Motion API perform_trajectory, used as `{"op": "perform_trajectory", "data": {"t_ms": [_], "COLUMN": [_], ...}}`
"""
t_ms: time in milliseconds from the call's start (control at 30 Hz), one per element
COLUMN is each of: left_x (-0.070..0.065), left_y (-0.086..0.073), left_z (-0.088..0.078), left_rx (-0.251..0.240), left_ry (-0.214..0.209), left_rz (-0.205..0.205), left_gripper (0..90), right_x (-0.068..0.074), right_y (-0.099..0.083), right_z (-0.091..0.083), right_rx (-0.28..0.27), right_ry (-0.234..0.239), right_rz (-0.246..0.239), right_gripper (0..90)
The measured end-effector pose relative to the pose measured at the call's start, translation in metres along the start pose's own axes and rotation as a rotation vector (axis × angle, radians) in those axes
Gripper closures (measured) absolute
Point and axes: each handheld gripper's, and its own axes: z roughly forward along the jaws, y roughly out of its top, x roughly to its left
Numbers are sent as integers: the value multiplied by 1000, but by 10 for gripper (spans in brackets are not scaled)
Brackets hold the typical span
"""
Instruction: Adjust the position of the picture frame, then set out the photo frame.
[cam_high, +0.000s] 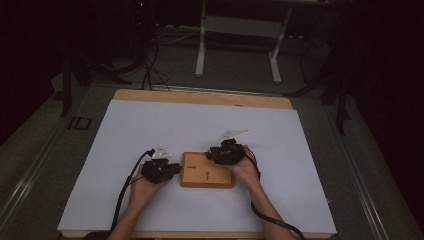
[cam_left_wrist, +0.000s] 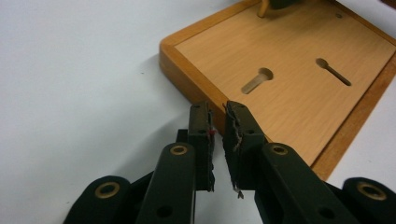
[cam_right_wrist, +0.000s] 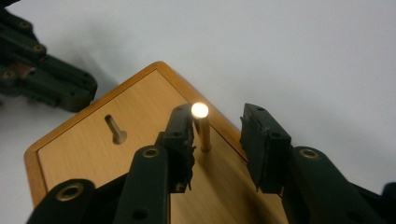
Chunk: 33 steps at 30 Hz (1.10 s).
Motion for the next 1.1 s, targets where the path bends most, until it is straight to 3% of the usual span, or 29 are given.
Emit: {"op": "perform_trajectory", "data": {"t_ms": [267, 467, 767, 1100], "left_x": [3, 5, 6, 10], "left_y": [0, 1, 2, 6], "left_z": [-3, -5, -10, -18], "left_rx": [-25, -43, -85, -111], "left_ry": [10, 3, 29, -19], "left_rz": [-12, -18, -14, -16], "left_gripper": [781, 714, 649, 671], "right_x": [2, -1, -4, -1], "right_y": [-15, -27, -45, -63], "right_z": [-22, -36, -52, -74], "right_rx": [-36, -50, -24, -23], "right_ry": [-37, -61, -110, -162], "right_rz": [-17, 2, -9, -19], "right_gripper": [541, 515, 502, 490]}}
